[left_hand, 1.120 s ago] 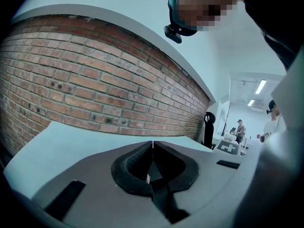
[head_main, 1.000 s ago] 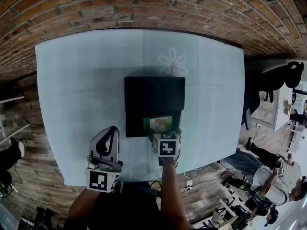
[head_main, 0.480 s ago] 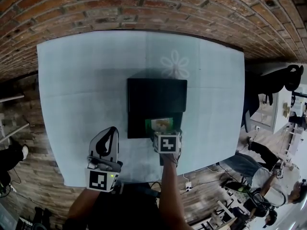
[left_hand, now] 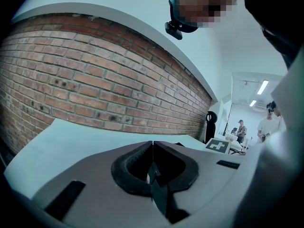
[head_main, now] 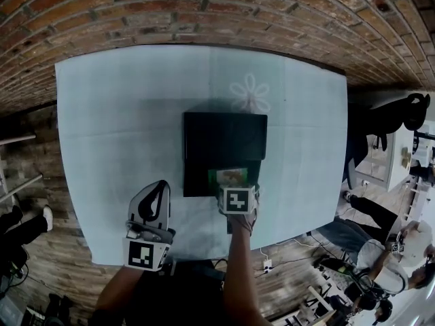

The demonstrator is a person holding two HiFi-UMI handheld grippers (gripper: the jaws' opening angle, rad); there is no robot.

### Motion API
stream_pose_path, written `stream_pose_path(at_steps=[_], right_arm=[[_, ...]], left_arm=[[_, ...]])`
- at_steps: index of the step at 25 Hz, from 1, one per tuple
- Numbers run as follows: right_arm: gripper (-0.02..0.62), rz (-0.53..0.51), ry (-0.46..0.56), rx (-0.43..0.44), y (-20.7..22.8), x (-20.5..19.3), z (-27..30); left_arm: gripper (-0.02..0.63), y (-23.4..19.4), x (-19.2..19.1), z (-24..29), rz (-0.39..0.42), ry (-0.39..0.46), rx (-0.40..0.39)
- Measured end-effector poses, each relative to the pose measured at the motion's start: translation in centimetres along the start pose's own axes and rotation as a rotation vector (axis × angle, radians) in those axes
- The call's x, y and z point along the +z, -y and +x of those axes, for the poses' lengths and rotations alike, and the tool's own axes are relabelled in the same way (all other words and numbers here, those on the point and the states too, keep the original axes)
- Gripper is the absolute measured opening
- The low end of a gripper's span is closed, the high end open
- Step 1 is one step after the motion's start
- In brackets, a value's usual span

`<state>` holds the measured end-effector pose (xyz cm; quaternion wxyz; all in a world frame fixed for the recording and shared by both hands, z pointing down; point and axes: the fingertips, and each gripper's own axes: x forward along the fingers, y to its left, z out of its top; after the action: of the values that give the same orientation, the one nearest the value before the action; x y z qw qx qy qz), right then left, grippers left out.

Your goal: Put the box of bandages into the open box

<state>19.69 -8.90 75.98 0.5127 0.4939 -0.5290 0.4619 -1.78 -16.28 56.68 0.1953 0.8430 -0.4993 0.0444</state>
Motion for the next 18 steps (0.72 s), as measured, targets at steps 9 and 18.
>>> stream_pose_path(at_steps=[9,18], right_arm=[[0.515,0.017,0.016,0.045,-0.8,0.1,-0.1],[0.515,-0.002,0.169,0.074,-0.8,1.9,-1.8]], left_arm=[[0.032,-0.3,-0.6,-0.7,0.007,-0.025,0.001],[0.032,-0.1,0.3,-1.4,0.021,-0.003,-0.003]])
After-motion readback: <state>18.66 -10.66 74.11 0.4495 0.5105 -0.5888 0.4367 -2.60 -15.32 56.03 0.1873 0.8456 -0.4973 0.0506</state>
